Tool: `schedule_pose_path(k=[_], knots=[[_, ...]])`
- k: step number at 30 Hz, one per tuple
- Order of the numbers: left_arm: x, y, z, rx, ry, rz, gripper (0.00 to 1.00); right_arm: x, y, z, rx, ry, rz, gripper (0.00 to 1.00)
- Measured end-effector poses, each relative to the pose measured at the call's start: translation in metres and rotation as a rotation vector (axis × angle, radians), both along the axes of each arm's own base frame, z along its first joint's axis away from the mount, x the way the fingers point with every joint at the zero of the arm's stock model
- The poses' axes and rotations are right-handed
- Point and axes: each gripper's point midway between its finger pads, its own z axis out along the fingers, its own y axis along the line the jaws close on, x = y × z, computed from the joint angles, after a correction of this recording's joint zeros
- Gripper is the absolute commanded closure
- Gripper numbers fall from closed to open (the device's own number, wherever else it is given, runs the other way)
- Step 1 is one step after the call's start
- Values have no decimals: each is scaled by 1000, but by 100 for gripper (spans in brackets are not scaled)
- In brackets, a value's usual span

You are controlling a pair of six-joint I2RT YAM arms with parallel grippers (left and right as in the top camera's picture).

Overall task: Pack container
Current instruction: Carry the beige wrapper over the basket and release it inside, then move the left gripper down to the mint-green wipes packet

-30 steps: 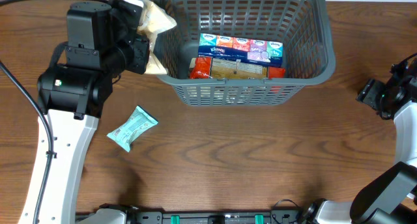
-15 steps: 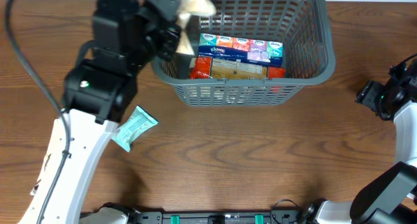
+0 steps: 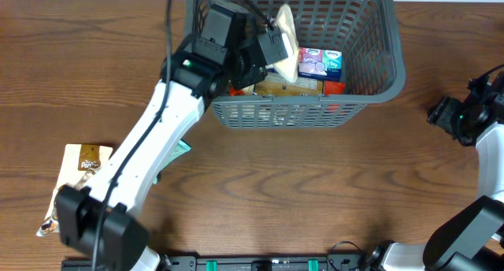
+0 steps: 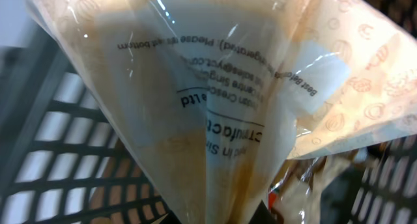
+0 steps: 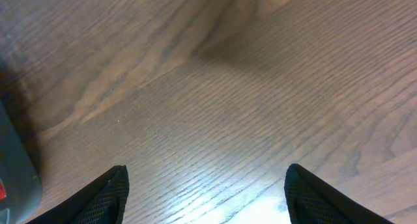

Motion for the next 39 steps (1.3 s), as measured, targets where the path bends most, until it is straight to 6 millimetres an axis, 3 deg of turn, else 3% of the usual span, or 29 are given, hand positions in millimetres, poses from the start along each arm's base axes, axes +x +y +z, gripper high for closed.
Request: schedule_pose_path(k=[3,4,5,6,14,19,23,26,28,30,34,36,39], knots=[[-1,3,-28,64,53,-29,94,0,1,0,4,-2,3,31],[-3,4,-36,83,76,-36,85,0,1,0,4,-2,4,31],[-4,6,-44,102,94,-46,60,0,1,0,4,-2,5,32],[-5,6,-49,112,104,-53,46,1,1,0,4,-3,6,31],[-4,5,-46,105,97,-53,28,1,1,0,5,-3,8,31],[5,4,-17,57,13,-18,19,1,2,0,8,-5,9,31],[25,15,58,-61,-185,116,12,1,2,0,8,-5,9,31],[23,49,122,-158,-298,241,11,2,3,0,15,-10,15,31],[17,77,148,-204,-320,325,1,2,4,1,17,-12,19,31],[8,112,160,-243,-293,436,1,3,5,1,19,-14,21,31],[-15,186,147,-319,-131,722,1,3,5,1,21,-14,26,31],[-33,221,125,-335,-5,891,1,3,5,1,22,-16,27,31],[-64,254,89,-315,184,1076,1,3,6,1,24,-17,28,32]])
